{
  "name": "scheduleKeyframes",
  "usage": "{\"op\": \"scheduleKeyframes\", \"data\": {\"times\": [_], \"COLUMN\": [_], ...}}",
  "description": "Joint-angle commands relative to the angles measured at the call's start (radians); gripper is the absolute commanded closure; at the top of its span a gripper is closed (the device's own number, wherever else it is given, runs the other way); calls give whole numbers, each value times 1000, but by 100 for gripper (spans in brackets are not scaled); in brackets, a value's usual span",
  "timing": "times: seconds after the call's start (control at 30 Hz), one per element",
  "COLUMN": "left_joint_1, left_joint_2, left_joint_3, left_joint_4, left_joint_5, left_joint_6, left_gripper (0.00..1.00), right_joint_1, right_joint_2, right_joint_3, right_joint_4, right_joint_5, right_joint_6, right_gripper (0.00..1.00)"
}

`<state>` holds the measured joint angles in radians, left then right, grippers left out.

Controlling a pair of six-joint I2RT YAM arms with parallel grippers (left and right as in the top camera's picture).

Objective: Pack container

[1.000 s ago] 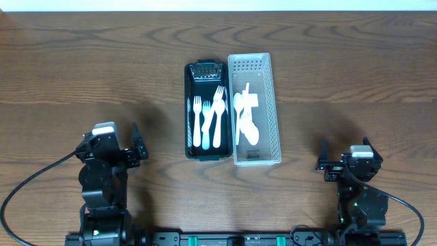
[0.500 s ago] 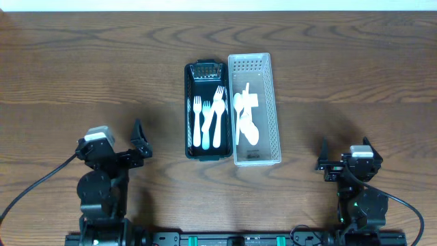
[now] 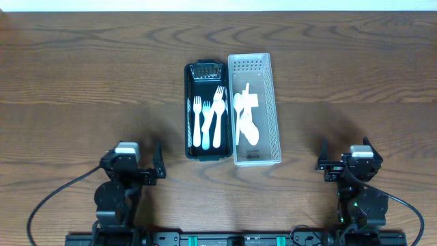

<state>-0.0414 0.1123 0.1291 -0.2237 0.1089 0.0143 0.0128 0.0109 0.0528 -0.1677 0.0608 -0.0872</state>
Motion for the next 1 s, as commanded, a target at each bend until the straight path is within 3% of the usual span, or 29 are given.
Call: {"op": "scheduleKeyframes", "data": {"times": [0.0,0.5,0.63,0.97], "left_joint_1": [-4,-19,-40,-40], "left_joint_2": [-45,-101,-110,-111], "left_joint_3": [-43,-44,-44,-44], "left_joint_4": [-47,-52,-52,-52], "left_joint_5": [76,90,89,89], "left_joint_6": [61,27,94,94], "left_gripper": [2,2,2,2], "right_joint_1": [7,7,7,7], "right_joint_2": [-5,-5,-5,-4], "right_joint_3": [-4,-4,-4,-4], "right_joint_4": [-1,-1,-1,-1], "right_joint_5": [10,10,10,10], "right_joint_6": [12,12,12,12], "right_gripper": [1,1,1,1]}}
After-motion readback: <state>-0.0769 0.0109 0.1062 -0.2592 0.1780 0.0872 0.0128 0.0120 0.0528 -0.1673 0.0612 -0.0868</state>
